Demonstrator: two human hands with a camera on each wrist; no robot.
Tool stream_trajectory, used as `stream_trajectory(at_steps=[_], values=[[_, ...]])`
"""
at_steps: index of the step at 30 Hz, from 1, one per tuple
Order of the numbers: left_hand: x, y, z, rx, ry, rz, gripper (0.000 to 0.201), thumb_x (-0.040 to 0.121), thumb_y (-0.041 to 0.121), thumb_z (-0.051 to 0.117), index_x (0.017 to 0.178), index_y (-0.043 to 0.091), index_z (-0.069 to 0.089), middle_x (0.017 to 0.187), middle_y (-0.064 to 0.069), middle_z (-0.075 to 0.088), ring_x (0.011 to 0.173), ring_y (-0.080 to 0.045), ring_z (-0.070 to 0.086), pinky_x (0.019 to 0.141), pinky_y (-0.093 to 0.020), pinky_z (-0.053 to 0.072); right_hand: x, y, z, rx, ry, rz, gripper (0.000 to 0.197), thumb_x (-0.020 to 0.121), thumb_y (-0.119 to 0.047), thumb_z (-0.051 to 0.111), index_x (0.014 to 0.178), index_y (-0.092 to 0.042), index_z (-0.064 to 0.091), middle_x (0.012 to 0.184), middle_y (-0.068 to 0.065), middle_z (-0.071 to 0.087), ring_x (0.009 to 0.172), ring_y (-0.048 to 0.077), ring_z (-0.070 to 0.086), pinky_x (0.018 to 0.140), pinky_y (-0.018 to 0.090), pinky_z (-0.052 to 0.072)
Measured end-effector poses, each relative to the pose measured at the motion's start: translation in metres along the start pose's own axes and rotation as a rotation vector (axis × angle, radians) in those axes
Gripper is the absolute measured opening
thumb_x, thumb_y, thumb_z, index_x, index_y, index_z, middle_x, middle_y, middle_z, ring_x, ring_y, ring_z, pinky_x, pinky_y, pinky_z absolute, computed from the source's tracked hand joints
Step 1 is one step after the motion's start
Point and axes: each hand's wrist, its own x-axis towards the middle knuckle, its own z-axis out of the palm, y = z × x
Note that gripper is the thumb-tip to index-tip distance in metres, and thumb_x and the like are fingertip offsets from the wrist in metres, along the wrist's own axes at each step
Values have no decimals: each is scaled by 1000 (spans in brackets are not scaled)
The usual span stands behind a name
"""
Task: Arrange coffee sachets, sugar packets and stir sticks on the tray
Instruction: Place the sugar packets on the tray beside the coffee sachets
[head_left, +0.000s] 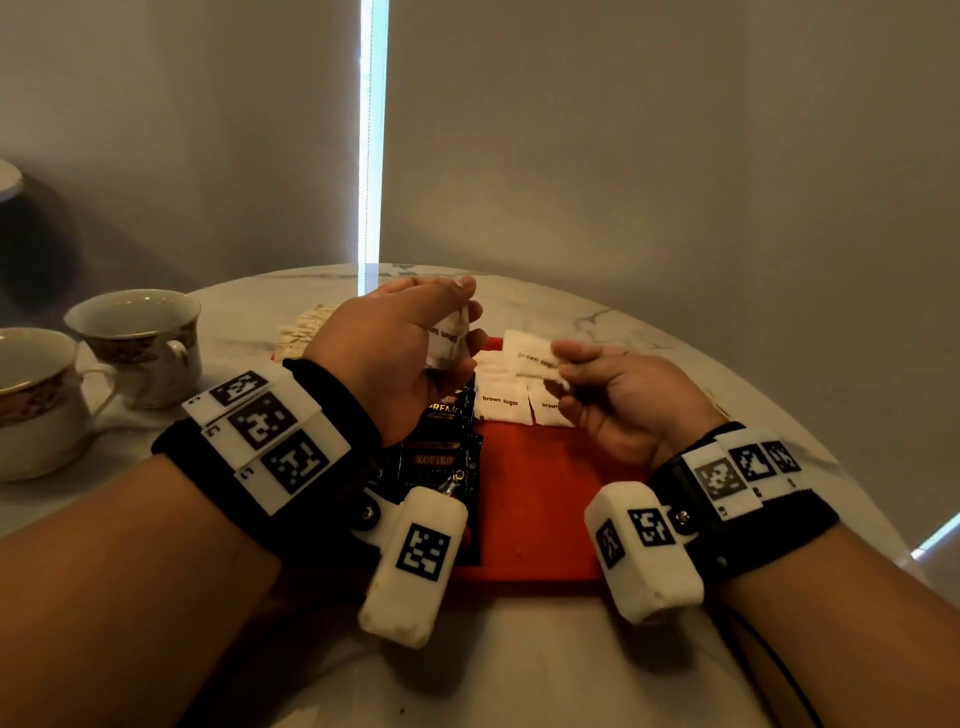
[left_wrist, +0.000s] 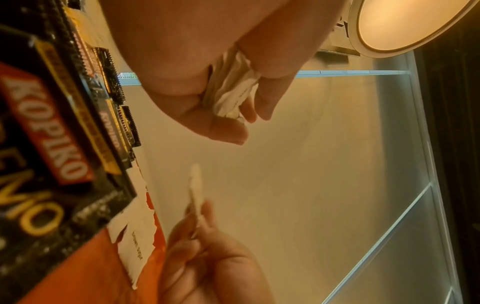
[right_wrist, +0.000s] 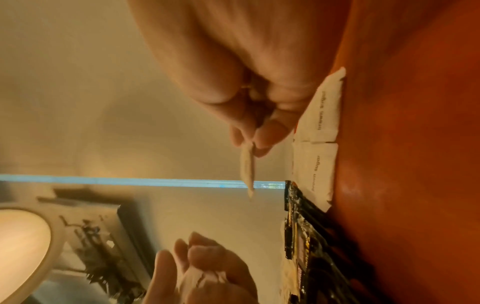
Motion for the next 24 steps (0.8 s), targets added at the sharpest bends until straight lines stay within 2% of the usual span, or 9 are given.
stream_trajectory(at_steps=[3, 7, 10, 13, 18, 22, 24], values=[[0, 1, 0, -6, 1, -1, 10, 92, 24, 69, 98, 17, 65, 92, -4, 69, 63, -14, 67, 48, -24, 50, -1, 2, -3, -78, -83, 116, 28, 96, 12, 46, 100, -1, 70, 108, 22, 70, 76, 25, 70, 50, 20, 54], [-1, 1, 1, -5, 7, -2, 10, 93, 24, 68, 99, 17, 65, 91, -3, 69, 64, -14, 67, 48, -23, 50, -2, 1, -5, -187, -142, 189, 26, 97, 8, 47, 104, -2, 70, 117, 24, 70, 86, 23, 65, 54, 22, 55], [-1, 1, 1, 2, 11, -13, 13, 94, 25, 68, 103, 17, 65, 95, -4, 69, 71, -16, 66, 48, -23, 51, -2, 0, -6, -231, -170, 227, 26, 98, 6, 47, 111, -2, 68, 115, 22, 72, 75, 17, 68, 58, 24, 53], [-1, 2, 1, 5, 7, -13, 12, 94, 25, 68, 102, 17, 64, 95, -5, 68, 71, -16, 66, 48, -24, 51, -2, -1, -7, -255, -184, 237, 27, 98, 5, 48, 117, -1, 66, 110, 20, 74, 69, 16, 71, 60, 25, 52], [-1, 2, 2, -5, 4, -20, 10, 94, 24, 68, 99, 17, 65, 95, -5, 69, 68, -15, 67, 49, -24, 51, -1, -1, -7, -314, -175, 223, 25, 98, -1, 52, 117, -4, 68, 110, 17, 75, 78, 18, 71, 64, 28, 48], [-2, 2, 3, -20, 1, -39, 20, 94, 20, 66, 113, 12, 63, 99, -8, 66, 74, -19, 66, 50, -24, 53, 0, 0, -8, -381, -115, 181, 23, 93, -6, 59, 112, -6, 73, 124, 20, 69, 74, 15, 61, 59, 27, 42], [-3, 2, 3, -32, -8, -49, 21, 95, 17, 63, 115, 10, 63, 102, -10, 65, 78, -21, 66, 51, -25, 53, -1, 0, -8, -377, -112, 172, 23, 93, -6, 59, 113, -5, 72, 120, 20, 70, 72, 14, 60, 59, 26, 42]])
